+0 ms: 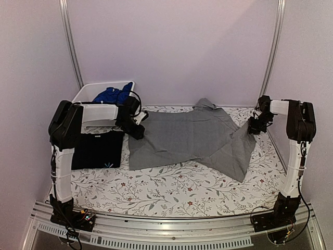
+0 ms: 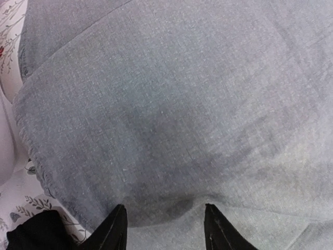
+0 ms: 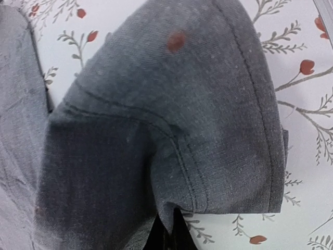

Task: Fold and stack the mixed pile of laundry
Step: Adjust the flattened shirt at the center of the board.

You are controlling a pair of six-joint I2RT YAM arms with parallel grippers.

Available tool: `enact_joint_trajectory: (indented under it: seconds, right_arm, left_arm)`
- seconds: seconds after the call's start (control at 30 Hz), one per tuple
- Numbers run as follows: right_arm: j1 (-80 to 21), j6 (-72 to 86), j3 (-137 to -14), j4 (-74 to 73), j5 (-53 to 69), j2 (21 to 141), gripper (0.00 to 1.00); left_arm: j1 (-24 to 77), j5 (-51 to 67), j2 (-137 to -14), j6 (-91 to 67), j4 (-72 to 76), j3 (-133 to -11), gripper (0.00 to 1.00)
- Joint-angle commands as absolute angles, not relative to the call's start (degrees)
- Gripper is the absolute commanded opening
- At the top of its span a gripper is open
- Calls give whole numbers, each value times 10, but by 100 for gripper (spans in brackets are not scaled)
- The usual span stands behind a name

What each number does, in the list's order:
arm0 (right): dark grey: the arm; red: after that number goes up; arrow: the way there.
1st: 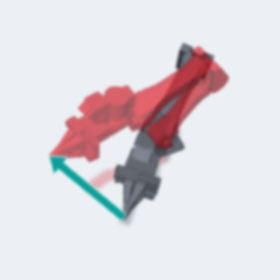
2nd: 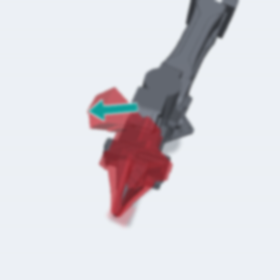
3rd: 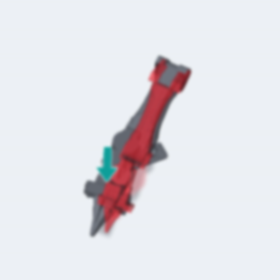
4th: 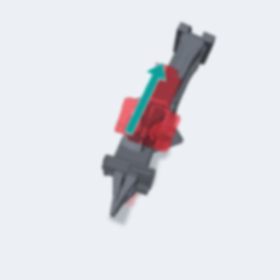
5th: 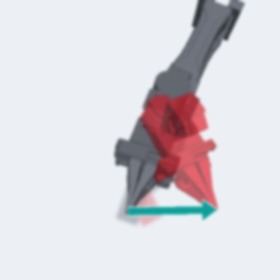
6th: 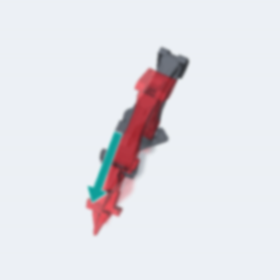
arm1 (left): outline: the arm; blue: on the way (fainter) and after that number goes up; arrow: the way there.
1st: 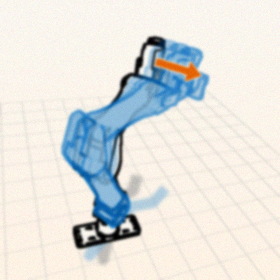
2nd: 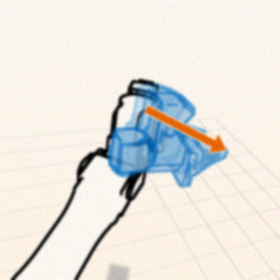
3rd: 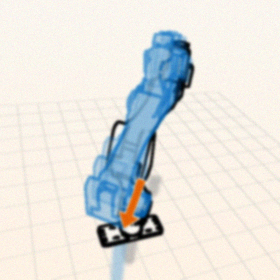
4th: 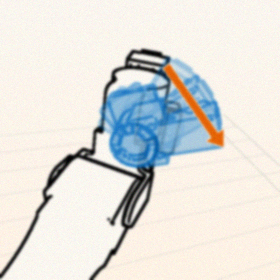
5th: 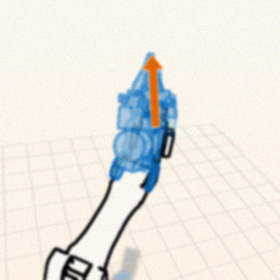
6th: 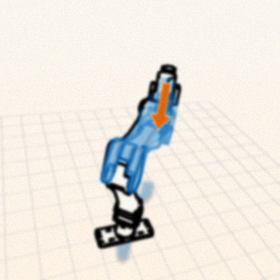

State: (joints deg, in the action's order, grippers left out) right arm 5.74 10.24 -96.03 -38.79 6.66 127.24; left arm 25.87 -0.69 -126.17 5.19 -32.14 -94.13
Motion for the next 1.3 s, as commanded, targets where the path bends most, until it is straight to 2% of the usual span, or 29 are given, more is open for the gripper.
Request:
enact_joint_trajectory:
  seconds: [0.0,0.17,0.3,0.43,0.6,0.77,0.8,0.9,1.03,1.1,1.27]
  right_arm:
    - [49,77,-957,-398,181,1177,0]
    - [-15,76,-945,-369,407,1021,0]
    - [-126,88,-911,-348,504,937,0]
    - [-272,100,-873,-354,528,885,0]
    - [-436,75,-818,-411,494,863,0]
    - [-495,44,-760,-462,474,849,2]
    - [-496,34,-760,-471,476,845,8]
    - [-497,8,-784,-492,487,830,48]
    - [-485,-3,-801,-445,437,795,76]
    - [-440,31,-789,-410,419,780,83]
    - [-292,75,-762,-414,276,815,79]
  left_arm:
    - [263,-4,-1211,37,-307,-921,50]
    - [263,28,-1175,26,-295,-896,54]
    - [263,38,-1139,18,-279,-867,55]
    - [263,55,-1101,5,-251,-831,55]
    - [263,81,-1054,2,-218,-782,54]
    - [263,93,-1029,2,-203,-742,55]
    - [263,94,-1027,2,-202,-736,55]
    - [263,100,-1020,2,-199,-722,54]
    - [263,112,-1003,2,-185,-703,55]
    - [264,125,-994,7,-177,-693,55]
    - [281,128,-983,22,-168,-663,55]
